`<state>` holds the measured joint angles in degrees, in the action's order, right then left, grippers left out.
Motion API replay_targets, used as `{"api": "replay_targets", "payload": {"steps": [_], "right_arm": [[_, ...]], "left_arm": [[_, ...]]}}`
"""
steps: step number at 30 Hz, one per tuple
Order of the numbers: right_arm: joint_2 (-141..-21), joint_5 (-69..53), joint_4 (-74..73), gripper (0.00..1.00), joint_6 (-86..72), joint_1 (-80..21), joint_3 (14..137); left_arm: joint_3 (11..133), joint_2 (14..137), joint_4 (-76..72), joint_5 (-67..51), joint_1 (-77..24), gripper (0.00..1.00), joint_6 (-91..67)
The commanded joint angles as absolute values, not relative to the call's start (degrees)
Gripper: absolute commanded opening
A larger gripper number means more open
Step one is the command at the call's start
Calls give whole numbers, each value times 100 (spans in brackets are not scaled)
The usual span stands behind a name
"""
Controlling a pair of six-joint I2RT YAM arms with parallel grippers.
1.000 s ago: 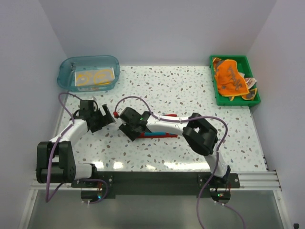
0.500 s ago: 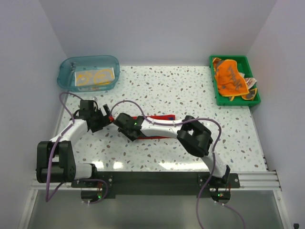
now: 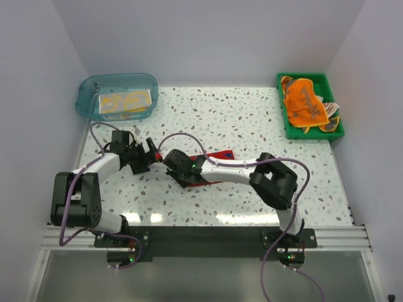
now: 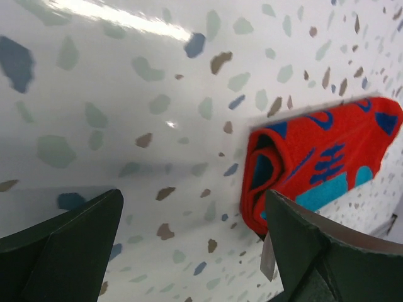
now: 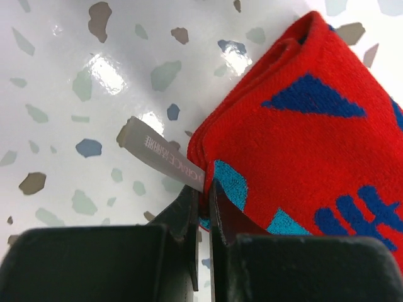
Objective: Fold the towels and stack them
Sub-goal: Neatly place the folded towel into the bin
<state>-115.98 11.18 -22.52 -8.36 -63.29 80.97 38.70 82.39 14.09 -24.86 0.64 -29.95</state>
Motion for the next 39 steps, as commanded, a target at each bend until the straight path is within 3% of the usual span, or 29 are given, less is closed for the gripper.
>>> {"api": "replay_targets", "payload": {"steps": [1, 6, 17, 27, 30, 31, 33, 34, 37, 38, 39], "right_arm": [[-10960, 739, -1433, 0, -1221, -6197, 7752], [-10600, 633, -731, 0, -1616, -6038, 7261], [-10292, 668, -89, 0, -1986, -5977, 6820], [-10292, 571, 202, 0, -2109, -5977, 6627], [-10283, 545, 228, 0, -2109, -5977, 6592], [-10266, 554, 237, 0, -2109, -5968, 6574], [-10283, 554, 220, 0, -2066, -5977, 6583], [-10292, 545, 202, 0, -2065, -5968, 6592], [-10318, 519, 18, 24, -1951, -5976, 6767], [-10301, 527, -226, 35, -1855, -5977, 6881], [-10275, 562, -316, 54, -1794, -5968, 6925]], "left_arm": [[3929, 8358, 1126, -3120, -280, 100, -3453], [3859, 8402, 783, -3033, -922, 100, -4033], [3498, 8508, 97, -2892, -1274, 100, -4798], [3305, 8912, -861, -2532, -1573, 77, -5431], [3296, 8930, -949, -2374, -1591, 55, -5414], [3296, 8921, -967, -2338, -1591, 36, -5379], [3383, 8921, -958, -2225, -1591, 19, -5169], [3453, 8930, -906, -2171, -1591, 3, -5072], [3910, 9026, -485, -1899, -1582, 0, -4554], [4198, 9052, -362, -1803, -1582, 0, -4266], [4366, 9105, -91, -1558, -1573, 0, -4115]]}}
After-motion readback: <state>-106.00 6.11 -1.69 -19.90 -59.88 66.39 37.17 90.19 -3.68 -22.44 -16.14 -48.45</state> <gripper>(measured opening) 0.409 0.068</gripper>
